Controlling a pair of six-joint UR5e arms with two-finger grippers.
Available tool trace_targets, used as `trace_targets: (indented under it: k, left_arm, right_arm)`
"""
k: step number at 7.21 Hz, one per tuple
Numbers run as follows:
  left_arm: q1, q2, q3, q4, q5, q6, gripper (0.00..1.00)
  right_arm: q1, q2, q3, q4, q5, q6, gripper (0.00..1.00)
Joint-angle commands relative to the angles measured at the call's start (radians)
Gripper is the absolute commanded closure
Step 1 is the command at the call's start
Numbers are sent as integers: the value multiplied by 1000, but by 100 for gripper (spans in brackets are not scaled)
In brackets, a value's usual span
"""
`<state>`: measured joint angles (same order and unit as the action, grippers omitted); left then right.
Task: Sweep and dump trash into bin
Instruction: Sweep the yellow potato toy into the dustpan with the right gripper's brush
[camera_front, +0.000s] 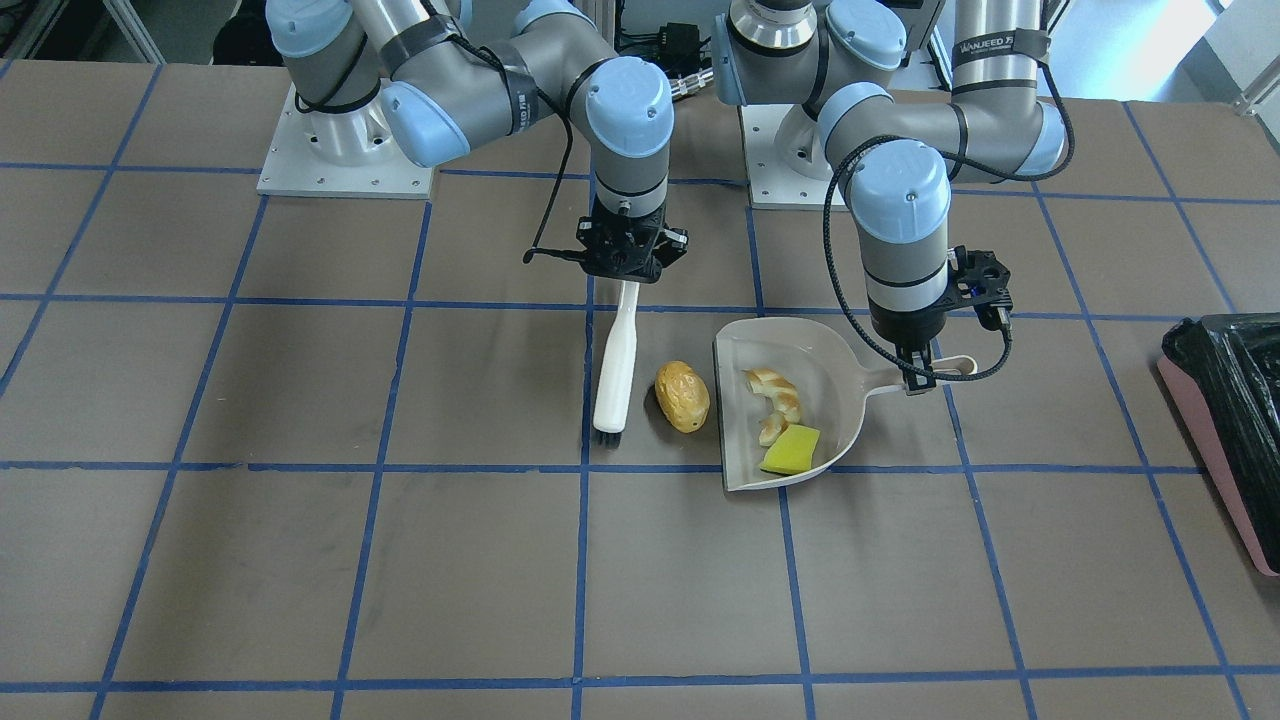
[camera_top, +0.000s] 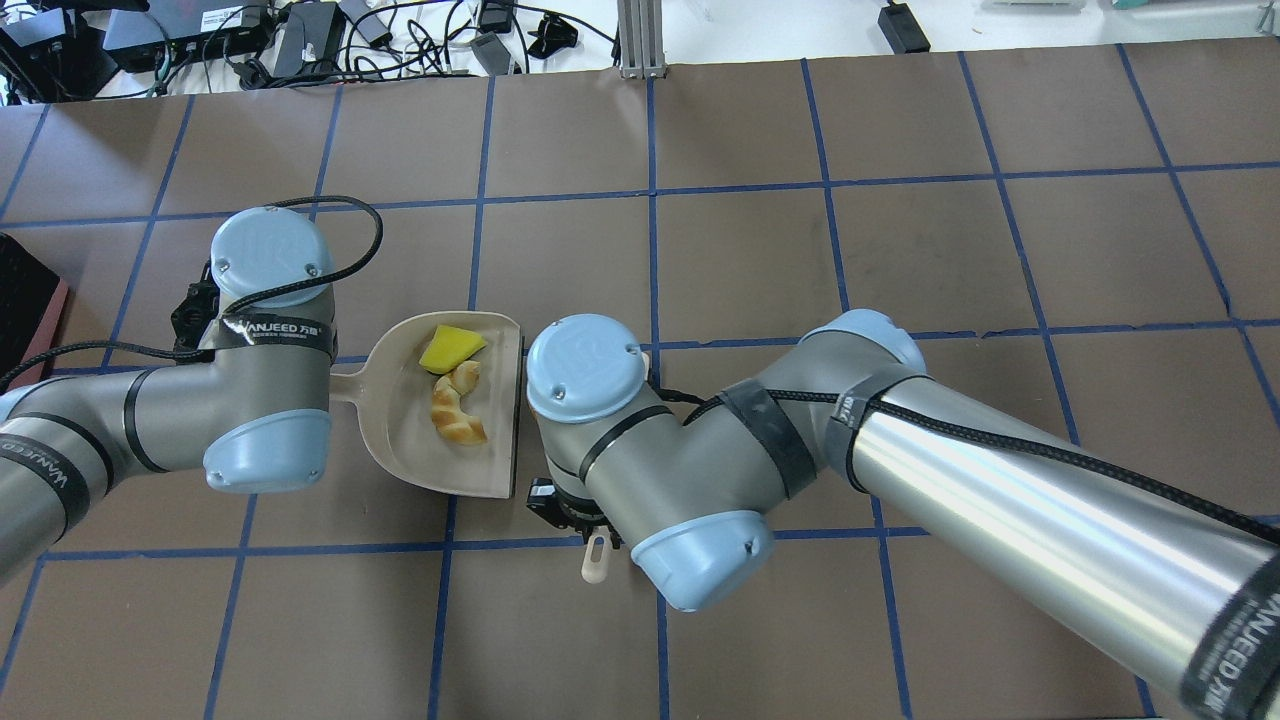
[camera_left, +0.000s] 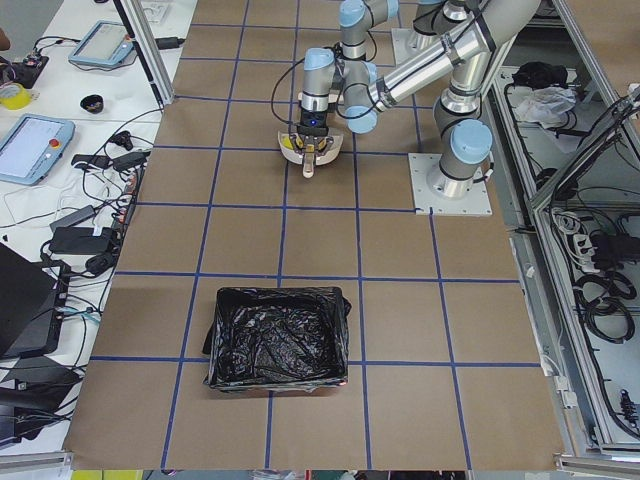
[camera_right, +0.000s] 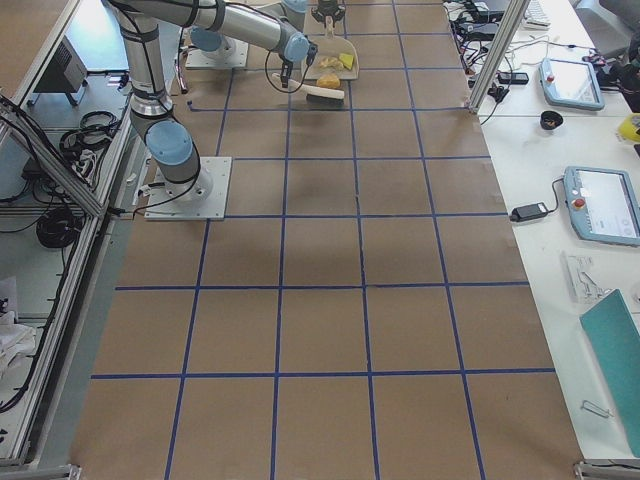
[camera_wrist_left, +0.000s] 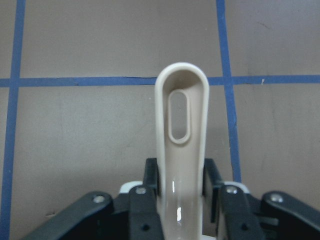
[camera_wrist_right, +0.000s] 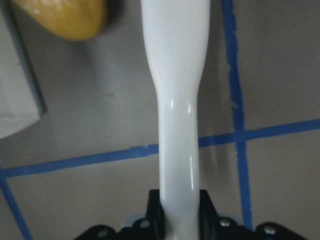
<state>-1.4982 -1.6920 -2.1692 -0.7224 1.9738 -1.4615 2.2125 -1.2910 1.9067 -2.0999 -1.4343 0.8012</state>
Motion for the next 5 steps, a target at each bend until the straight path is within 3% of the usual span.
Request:
trace_targets:
  k: [1,3,5]
  left_arm:
    - [-19,-32,2,26,5,-25,100]
    - [-59,-40,5,28,20,-42,100]
    - [-100,-43,14,26,20,-48,100]
  right_arm:
    - [65,146,-169,-6,2,44,100]
    - [99,196,-241,-43,113,81,100]
    - [110,202,-251,-94,115,98,100]
